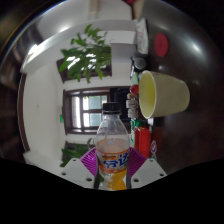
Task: Pour water
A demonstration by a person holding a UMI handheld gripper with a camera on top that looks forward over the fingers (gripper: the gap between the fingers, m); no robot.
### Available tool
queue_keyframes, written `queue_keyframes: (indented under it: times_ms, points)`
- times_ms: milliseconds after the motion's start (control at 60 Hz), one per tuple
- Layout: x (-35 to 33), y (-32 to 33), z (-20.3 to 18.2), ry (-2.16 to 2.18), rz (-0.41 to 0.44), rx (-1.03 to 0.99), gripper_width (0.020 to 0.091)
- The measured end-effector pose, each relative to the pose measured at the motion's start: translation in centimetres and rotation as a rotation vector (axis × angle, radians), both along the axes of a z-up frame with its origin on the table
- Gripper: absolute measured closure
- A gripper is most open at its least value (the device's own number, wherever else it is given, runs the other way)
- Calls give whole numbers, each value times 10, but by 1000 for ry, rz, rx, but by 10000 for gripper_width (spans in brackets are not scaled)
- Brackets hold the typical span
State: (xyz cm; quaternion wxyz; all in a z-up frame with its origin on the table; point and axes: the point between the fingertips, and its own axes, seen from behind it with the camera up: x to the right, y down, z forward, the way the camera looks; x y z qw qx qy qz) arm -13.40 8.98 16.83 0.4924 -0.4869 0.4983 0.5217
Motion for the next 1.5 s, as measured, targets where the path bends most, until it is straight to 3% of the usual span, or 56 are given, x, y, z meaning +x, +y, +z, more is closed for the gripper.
queue_keyframes:
  times_ms: [317, 567, 783, 1017, 1250, 1367, 1500]
  points:
    - [37, 18, 9, 491, -88, 42, 742]
    - [38, 19, -1, 431, -65, 7, 741]
    - [5, 24, 31, -176, 78, -24, 741]
    - [29, 26, 117, -1034, 78, -20, 743]
    - [128, 30, 150, -1643, -135, -192, 721]
    - [189, 29, 139, -1637, -206, -258, 715]
    - [248, 32, 100, -1616, -224, -339, 716]
